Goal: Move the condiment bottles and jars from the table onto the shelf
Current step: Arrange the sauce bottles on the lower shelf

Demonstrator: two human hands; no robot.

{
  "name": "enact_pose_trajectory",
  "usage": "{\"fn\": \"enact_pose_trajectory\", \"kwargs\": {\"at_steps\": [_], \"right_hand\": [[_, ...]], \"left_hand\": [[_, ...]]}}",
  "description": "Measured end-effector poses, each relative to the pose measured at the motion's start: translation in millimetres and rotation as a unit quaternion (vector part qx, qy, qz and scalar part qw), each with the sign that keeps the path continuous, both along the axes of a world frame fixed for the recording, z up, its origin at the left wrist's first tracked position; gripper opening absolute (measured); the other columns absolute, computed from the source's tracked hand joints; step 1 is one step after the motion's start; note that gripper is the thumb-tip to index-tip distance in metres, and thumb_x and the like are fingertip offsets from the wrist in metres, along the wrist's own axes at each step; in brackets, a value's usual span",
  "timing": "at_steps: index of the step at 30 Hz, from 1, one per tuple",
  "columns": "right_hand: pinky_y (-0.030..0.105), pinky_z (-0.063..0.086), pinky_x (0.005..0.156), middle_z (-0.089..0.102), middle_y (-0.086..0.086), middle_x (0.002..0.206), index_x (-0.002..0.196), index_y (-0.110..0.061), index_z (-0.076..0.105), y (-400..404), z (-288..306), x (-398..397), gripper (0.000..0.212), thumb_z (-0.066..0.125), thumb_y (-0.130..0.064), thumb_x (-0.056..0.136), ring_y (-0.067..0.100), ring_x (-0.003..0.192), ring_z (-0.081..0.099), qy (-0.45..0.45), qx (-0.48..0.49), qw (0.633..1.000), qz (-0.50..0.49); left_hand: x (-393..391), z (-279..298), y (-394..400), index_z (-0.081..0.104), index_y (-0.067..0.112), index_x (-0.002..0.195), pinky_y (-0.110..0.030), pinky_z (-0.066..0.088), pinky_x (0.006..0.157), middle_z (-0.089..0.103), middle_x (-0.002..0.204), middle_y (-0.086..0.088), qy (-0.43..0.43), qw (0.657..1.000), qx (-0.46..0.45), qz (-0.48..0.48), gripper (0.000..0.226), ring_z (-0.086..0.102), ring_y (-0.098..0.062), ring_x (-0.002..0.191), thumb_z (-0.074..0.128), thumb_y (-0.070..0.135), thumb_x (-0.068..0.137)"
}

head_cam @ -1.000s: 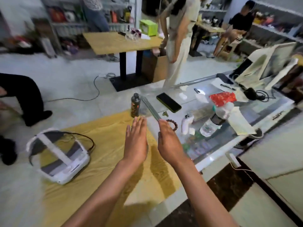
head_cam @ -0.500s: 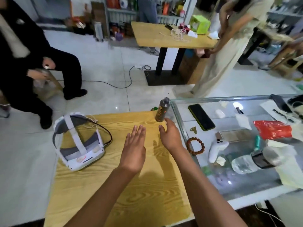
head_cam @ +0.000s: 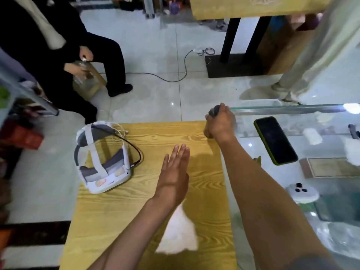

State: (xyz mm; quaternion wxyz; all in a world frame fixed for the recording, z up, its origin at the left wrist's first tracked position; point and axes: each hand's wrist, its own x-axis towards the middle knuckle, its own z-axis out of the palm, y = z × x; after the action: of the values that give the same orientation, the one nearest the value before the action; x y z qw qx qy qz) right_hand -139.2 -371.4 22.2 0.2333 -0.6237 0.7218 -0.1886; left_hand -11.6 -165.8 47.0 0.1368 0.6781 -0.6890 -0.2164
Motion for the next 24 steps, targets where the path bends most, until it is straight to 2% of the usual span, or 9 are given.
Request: {"fn": "enact_pose_trajectory", "kwargs": {"at_steps": [3, 7, 10, 12, 14, 18, 20, 22, 24], "right_hand": [[0.039, 0.045, 0.088, 0.060, 0.013, 0.116, 0.113, -0.009, 0.055, -4.1, -14.3, 6.1, 0.032, 0.063, -0.030, 0.091, 0.033, 0.114, 0.054, 0.024, -0.059, 0.998, -0.013], [0.037, 0.047, 0.073, 0.064, 0.014, 0.109, 0.111, -0.008, 0.052, 6.7, -25.1, 21.4, 0.026, 0.063, -0.022, 0.092, 0.035, 0.101, 0.061, 0.013, -0.050, 0.999, 0.007], [0.034, 0.044, 0.069, 0.064, 0.014, 0.106, 0.108, -0.008, 0.054, 27.3, -26.3, 26.1, 0.024, 0.067, -0.015, 0.089, 0.034, 0.096, 0.062, 0.001, -0.037, 0.998, 0.053], [0.031, 0.038, 0.066, 0.063, 0.013, 0.107, 0.103, -0.008, 0.059, 51.3, -24.9, 25.2, 0.018, 0.067, -0.010, 0.086, 0.033, 0.097, 0.062, 0.023, -0.043, 0.994, 0.094], [0.030, 0.039, 0.066, 0.064, 0.010, 0.103, 0.096, -0.009, 0.064, 79.0, -24.8, 23.0, 0.012, 0.067, -0.007, 0.084, 0.031, 0.094, 0.062, -0.009, -0.058, 0.992, 0.109], [0.031, 0.043, 0.063, 0.065, 0.004, 0.082, 0.087, -0.013, 0.066, 138.9, -9.0, 16.3, 0.012, 0.074, -0.013, 0.079, 0.024, 0.078, 0.060, -0.136, -0.020, 0.990, -0.034], [0.032, 0.049, 0.068, 0.068, 0.009, 0.083, 0.087, -0.007, 0.067, 180.8, -2.4, 13.0, 0.019, 0.080, -0.015, 0.076, 0.025, 0.079, 0.062, -0.187, 0.010, 0.974, -0.126], [0.030, 0.049, 0.067, 0.068, 0.007, 0.079, 0.083, -0.006, 0.067, 226.9, 1.9, 7.9, 0.023, 0.084, -0.017, 0.073, 0.023, 0.077, 0.063, -0.201, 0.017, 0.965, -0.168], [0.026, 0.047, 0.062, 0.066, -0.002, 0.072, 0.078, -0.013, 0.067, 269.3, 9.1, 1.9, 0.022, 0.087, -0.017, 0.069, 0.018, 0.072, 0.063, -0.207, 0.011, 0.958, -0.197]], "left_hand": [[1.2, -7.7, -0.4, 0.008, 0.014, 0.154, -0.038, 0.000, 0.122, 0.000, 0.162, 0.002, -0.006, 1.000, 0.005, 0.004, 0.069, -0.013, -0.013, 0.147, 0.032, 0.008, 0.089], [16.5, -17.3, 6.8, 0.022, 0.008, 0.152, -0.042, 0.008, 0.119, 0.016, 0.160, -0.006, -0.036, 0.999, -0.002, -0.013, 0.077, 0.001, -0.022, 0.148, 0.015, 0.023, 0.076], [25.7, -12.7, 16.1, 0.017, 0.012, 0.153, -0.039, 0.003, 0.121, 0.007, 0.161, -0.001, -0.042, 0.999, 0.000, -0.022, 0.079, -0.009, -0.017, 0.147, 0.011, 0.021, 0.075], [30.5, -4.2, 23.9, 0.016, 0.015, 0.154, -0.031, 0.000, 0.120, 0.004, 0.162, 0.001, -0.024, 1.000, 0.001, -0.009, 0.069, -0.012, -0.013, 0.147, 0.020, 0.012, 0.085], [38.9, 1.8, 33.6, 0.020, 0.018, 0.153, -0.024, 0.000, 0.118, 0.006, 0.162, 0.004, -0.006, 1.000, -0.006, 0.007, 0.064, -0.009, -0.011, 0.149, 0.036, 0.004, 0.093], [59.4, 8.2, 60.2, 0.036, 0.008, 0.147, -0.045, 0.026, 0.117, 0.027, 0.157, -0.010, -0.033, 0.996, -0.054, -0.056, 0.063, 0.018, -0.026, 0.148, 0.052, 0.001, 0.087], [67.8, 9.0, 74.8, 0.042, 0.003, 0.143, -0.050, 0.034, 0.112, 0.037, 0.151, -0.016, -0.047, 0.991, -0.084, -0.095, 0.058, 0.030, -0.031, 0.143, 0.048, 0.004, 0.085], [66.3, 16.3, 91.3, 0.034, 0.007, 0.148, -0.047, 0.025, 0.117, 0.028, 0.156, -0.012, -0.049, 0.985, -0.077, -0.145, 0.061, 0.022, -0.028, 0.147, 0.034, 0.015, 0.088], [59.6, 19.3, 106.8, 0.013, 0.015, 0.155, -0.039, 0.004, 0.122, 0.005, 0.163, -0.004, -0.055, 0.976, -0.051, -0.203, 0.062, -0.001, -0.020, 0.150, 0.028, 0.020, 0.094]]}}
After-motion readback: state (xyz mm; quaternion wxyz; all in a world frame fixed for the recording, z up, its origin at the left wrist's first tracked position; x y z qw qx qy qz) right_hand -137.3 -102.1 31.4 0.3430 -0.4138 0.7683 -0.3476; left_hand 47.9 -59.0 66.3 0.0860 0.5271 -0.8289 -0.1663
